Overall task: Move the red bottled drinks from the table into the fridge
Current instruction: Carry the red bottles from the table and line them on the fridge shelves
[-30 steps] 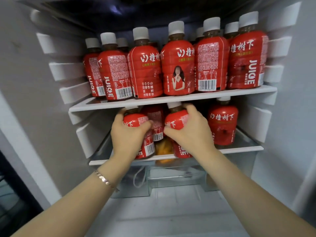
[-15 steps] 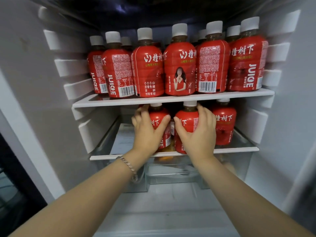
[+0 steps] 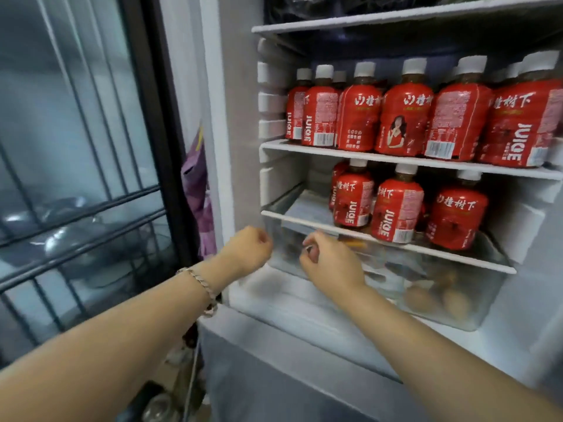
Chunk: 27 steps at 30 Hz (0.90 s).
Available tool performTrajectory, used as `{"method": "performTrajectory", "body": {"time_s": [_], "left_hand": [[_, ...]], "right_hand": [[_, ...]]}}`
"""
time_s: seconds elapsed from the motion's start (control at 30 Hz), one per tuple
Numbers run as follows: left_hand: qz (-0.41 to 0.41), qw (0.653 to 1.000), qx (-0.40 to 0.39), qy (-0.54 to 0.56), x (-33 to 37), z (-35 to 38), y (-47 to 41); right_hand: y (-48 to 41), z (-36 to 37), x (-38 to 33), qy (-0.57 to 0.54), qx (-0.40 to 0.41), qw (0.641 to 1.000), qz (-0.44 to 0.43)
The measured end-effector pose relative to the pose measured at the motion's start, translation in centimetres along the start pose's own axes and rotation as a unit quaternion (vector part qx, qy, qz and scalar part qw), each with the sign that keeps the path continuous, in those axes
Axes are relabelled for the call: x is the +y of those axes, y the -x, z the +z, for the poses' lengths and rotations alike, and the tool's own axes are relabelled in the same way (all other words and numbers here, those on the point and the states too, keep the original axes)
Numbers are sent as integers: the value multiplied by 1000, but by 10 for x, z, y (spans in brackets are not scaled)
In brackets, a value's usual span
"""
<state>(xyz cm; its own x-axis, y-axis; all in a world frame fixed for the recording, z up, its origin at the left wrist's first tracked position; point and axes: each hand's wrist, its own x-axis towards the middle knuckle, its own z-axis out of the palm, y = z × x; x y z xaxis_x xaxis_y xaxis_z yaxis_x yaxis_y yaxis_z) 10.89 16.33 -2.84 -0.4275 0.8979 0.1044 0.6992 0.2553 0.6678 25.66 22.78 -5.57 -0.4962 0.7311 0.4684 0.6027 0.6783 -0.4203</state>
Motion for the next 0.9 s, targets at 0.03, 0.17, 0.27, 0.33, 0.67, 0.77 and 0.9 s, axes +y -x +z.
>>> {"method": "performTrajectory", "body": {"time_s": [0.03, 0.17, 0.27, 0.33, 0.67, 0.77, 0.9], "left_hand": [[-39, 999, 11, -7, -15, -6, 25], [-162, 982, -10, -99, -67, -28, 126], [-266, 954, 11, -135, -98, -49, 204], [-308, 940, 36, -146, -115, -60, 246], [-584, 763, 250, -124, -135, -116, 626], [-626, 713, 295, -114, -110, -110, 731], [-695, 628, 338, -93, -57, -83, 906]], "right_hand": [[9, 7, -17, 11, -85, 996, -6], [58, 36, -90, 38, -318, 940, -116], [103, 57, -147, 28, -415, 889, -194], [129, 63, -177, 23, -434, 871, -228], [384, 25, -402, 1, -474, 676, -564], [477, -2, -445, -12, -471, 630, -617], [642, -61, -491, -36, -475, 537, -696]]}}
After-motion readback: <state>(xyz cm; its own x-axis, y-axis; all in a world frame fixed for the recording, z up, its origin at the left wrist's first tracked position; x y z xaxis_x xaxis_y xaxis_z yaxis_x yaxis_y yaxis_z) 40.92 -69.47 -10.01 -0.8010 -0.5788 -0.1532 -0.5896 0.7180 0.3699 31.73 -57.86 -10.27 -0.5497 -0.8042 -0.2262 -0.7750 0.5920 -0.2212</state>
